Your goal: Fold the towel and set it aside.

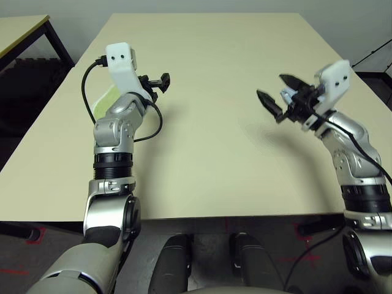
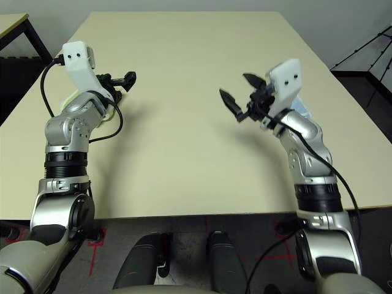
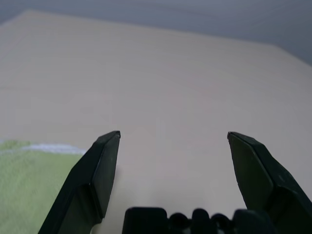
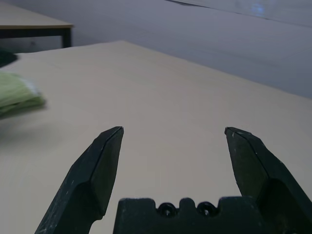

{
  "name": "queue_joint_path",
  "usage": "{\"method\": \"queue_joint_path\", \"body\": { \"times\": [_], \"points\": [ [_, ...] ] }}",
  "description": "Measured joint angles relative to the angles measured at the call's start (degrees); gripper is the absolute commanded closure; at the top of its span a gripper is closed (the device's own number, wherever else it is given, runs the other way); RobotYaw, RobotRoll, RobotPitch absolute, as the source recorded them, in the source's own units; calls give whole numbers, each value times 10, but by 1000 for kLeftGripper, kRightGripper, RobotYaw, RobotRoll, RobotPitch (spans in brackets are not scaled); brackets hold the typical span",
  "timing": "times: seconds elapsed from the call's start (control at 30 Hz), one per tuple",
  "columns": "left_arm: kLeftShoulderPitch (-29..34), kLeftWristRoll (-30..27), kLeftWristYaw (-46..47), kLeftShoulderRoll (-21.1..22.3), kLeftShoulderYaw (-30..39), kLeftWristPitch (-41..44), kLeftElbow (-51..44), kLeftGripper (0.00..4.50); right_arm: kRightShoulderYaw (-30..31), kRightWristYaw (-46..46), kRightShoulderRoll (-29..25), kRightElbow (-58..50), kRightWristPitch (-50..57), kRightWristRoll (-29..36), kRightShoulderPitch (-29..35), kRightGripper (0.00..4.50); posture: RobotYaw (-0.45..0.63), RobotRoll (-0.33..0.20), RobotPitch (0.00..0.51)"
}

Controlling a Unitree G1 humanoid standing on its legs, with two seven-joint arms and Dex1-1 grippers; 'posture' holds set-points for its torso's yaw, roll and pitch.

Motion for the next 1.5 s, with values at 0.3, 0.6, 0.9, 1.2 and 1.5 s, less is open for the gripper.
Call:
{"method": "queue_joint_path", "body": {
  "times": [0.3,0.6,0.9,1.2,1.5],
  "points": [
    [11,18,-9,29,7,-100,67,48,-47,-88,0,92,-75,-20,3,0,28,0,56],
    [47,12,6,31,29,-120,87,48,-96,-113,16,80,-83,16,84,0,9,0,47],
    [53,15,17,37,36,-154,123,48,-97,-92,19,58,-83,36,119,0,4,0,44],
    [99,20,37,37,35,-165,115,48,-98,-91,18,58,-83,39,128,0,14,0,57],
    [122,20,46,37,34,-162,76,48,-97,-85,18,58,-76,42,129,0,17,0,71]
  ]
}}
